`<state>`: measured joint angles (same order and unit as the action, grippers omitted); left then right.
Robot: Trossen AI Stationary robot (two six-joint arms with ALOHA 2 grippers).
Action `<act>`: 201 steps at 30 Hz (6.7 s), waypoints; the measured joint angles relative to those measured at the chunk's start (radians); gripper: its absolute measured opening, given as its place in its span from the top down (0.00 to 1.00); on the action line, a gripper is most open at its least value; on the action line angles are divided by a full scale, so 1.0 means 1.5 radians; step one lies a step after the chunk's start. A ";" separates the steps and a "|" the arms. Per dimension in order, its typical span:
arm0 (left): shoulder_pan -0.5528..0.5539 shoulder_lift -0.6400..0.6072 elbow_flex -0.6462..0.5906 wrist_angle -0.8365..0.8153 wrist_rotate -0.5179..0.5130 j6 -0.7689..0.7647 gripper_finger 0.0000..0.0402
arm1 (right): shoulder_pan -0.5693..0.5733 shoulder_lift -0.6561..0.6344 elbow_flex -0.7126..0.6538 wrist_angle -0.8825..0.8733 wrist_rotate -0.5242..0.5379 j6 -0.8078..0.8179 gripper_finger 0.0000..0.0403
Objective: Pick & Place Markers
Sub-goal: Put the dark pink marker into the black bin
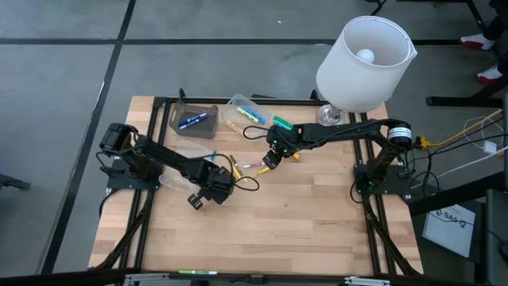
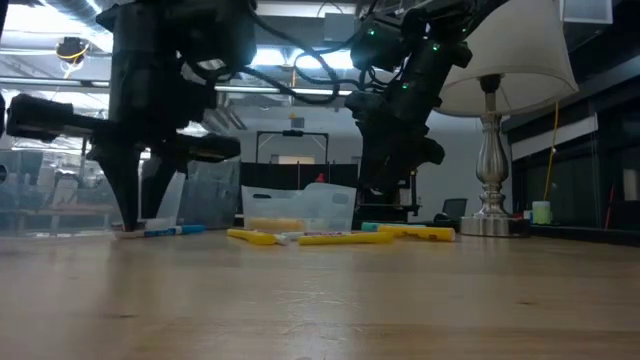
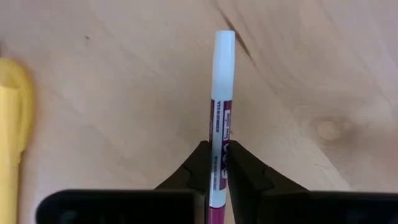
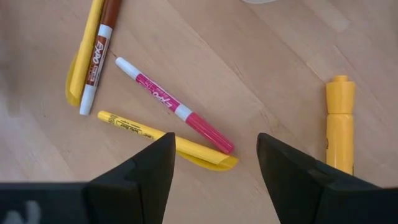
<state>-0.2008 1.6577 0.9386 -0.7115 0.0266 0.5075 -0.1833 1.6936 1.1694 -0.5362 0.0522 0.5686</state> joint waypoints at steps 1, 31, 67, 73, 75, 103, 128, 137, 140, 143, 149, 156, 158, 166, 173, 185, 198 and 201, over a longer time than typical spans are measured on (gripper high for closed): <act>0.002 -0.004 0.000 0.000 0.001 -0.004 0.94 | 0.000 0.000 0.000 0.000 0.000 0.000 0.44; 0.080 -0.145 0.016 0.009 -0.029 -0.038 0.94 | 0.003 0.000 -0.066 0.037 -0.002 0.055 0.44; 0.179 -0.365 0.081 0.167 -0.274 -0.372 0.94 | 0.003 0.000 -0.065 0.116 -0.001 0.052 0.44; 0.179 -0.408 0.081 0.092 -0.327 -0.423 0.94 | 0.003 0.000 -0.065 0.120 -0.001 0.052 0.44; 0.179 -0.420 0.081 0.067 -0.339 -0.438 0.94 | 0.003 0.000 -0.065 0.121 -0.001 0.052 0.44; 0.179 -0.448 0.081 -0.329 -0.242 -0.729 0.94 | 0.003 0.000 -0.065 0.153 0.000 0.052 0.44; 0.179 -0.447 0.008 -0.408 -0.163 -0.783 0.94 | 0.002 0.000 -0.065 0.153 0.023 0.051 0.44; 0.179 -0.447 -0.087 -0.298 -0.123 -0.793 0.94 | 0.002 0.000 -0.065 0.153 0.023 0.051 0.44; 0.179 -0.447 -0.115 -0.283 -0.121 -0.803 0.94 | 0.002 0.000 -0.065 0.153 0.023 0.051 0.44; 0.179 -0.447 -0.140 -0.268 -0.108 -0.816 0.94 | 0.002 0.000 -0.065 0.153 0.023 0.051 0.44; 0.179 -0.450 -0.173 -0.225 -0.103 -0.836 0.94 | 0.002 0.000 -0.065 0.154 0.023 0.051 0.44; 0.179 -0.454 -0.176 -0.220 -0.098 -0.843 0.94 | 0.002 0.000 -0.065 0.154 0.023 0.051 0.44; 0.179 -0.461 -0.167 -0.224 -0.091 -0.847 0.94 | 0.002 0.000 -0.065 0.154 0.023 0.051 0.44; 0.190 -0.511 -0.085 -0.222 -0.132 -0.836 0.94 | 0.001 0.000 -0.065 0.155 0.023 0.050 0.44; 0.261 -0.517 -0.031 -0.222 -0.144 -0.734 0.94 | -0.003 0.000 -0.065 0.155 0.023 0.050 0.44; 0.398 -0.507 0.028 -0.195 -0.145 -0.521 0.94 | -0.004 0.000 -0.065 0.155 0.023 0.050 0.44; 0.490 -0.411 0.090 -0.186 -0.175 -0.210 0.94 | -0.004 0.000 -0.065 0.156 0.023 0.050 0.44; 0.494 -0.382 0.101 -0.184 -0.200 -0.152 0.94 | -0.004 0.000 -0.065 0.156 0.023 0.051 0.44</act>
<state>0.5396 1.0842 1.0896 -0.9879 -0.2735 0.2801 -0.1890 1.6939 1.0718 -0.3028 0.0868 0.6450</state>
